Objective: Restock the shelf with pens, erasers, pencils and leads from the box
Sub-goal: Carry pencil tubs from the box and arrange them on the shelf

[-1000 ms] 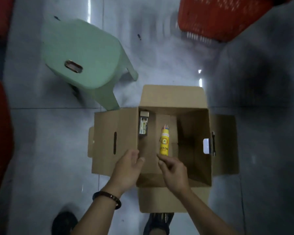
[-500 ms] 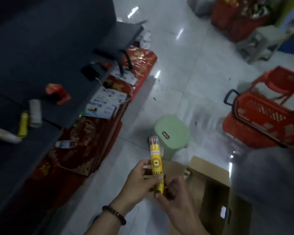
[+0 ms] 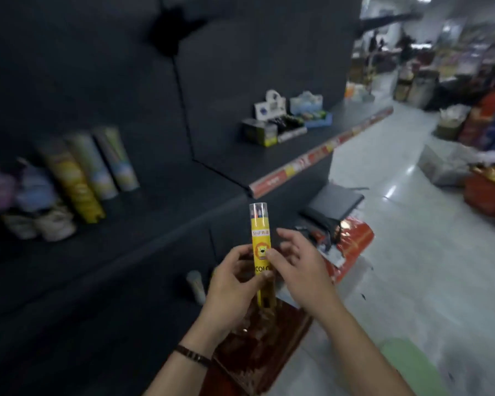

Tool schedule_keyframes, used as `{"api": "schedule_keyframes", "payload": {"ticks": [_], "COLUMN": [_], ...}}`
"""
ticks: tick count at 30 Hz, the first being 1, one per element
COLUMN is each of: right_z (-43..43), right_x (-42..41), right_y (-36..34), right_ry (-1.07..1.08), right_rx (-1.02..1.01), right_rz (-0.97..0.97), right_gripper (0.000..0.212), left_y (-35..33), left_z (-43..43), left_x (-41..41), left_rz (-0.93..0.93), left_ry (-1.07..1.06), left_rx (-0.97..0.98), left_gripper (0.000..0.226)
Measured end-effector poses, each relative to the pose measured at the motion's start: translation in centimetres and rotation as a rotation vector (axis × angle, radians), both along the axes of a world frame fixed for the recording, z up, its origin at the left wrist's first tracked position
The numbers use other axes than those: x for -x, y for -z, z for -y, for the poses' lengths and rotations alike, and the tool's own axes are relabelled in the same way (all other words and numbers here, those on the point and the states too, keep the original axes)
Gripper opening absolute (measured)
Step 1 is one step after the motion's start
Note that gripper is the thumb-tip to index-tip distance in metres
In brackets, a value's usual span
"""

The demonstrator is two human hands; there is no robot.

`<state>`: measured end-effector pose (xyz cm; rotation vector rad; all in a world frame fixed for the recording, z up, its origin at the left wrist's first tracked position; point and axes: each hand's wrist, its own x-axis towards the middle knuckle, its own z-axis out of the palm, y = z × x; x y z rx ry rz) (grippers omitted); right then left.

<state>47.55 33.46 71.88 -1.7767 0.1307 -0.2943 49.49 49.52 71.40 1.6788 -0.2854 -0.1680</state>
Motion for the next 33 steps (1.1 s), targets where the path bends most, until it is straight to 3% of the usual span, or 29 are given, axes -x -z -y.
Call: {"api": "schedule_keyframes", "payload": {"ticks": [4,9,12,16,24,33], "right_z": [-7.6,-16.5,-21.6,-26.5,-30.1,-31.4], "right_x": [-6.4,-11.9,-14.4,-18.1,-22.5,-22.7], "right_y": [-7.7,-13.7,-15.5,-15.2,-10.5,-8.9], "right_ry": [-0.226,-0.469,-0.476,-0.418,-0.395,-0.413], "right_rx": [0.194,0.448,0.517,0.492,0.468,0.452], "right_rz": [0.068,0.127,0.175,0.17,0.096,0.092], "right_gripper": [0.021,0.038,0.035,0.028,0.026,0.024], "left_y": [-5.4,-8.3,-7.7,-4.0,-1.6,-0.8], "left_z": [-8.7,-18.1,-22.6,-27.1,-27.1,-27.1], "left_x": [-2.9,-6.2,-8.0,-10.4,-12.4,-12.9], "left_rz": [0.161,0.351,0.506,0.49,0.599,0.542], "left_ry": [-0.087,-0.323,-0.497,-0.675,-0.623,-0.594], "left_rx": [-0.039,-0.097,-0.265,-0.622,-0.861,-0.965], "left_gripper": [0.04,0.045,0.052,0.046,0.036,0.049]}}
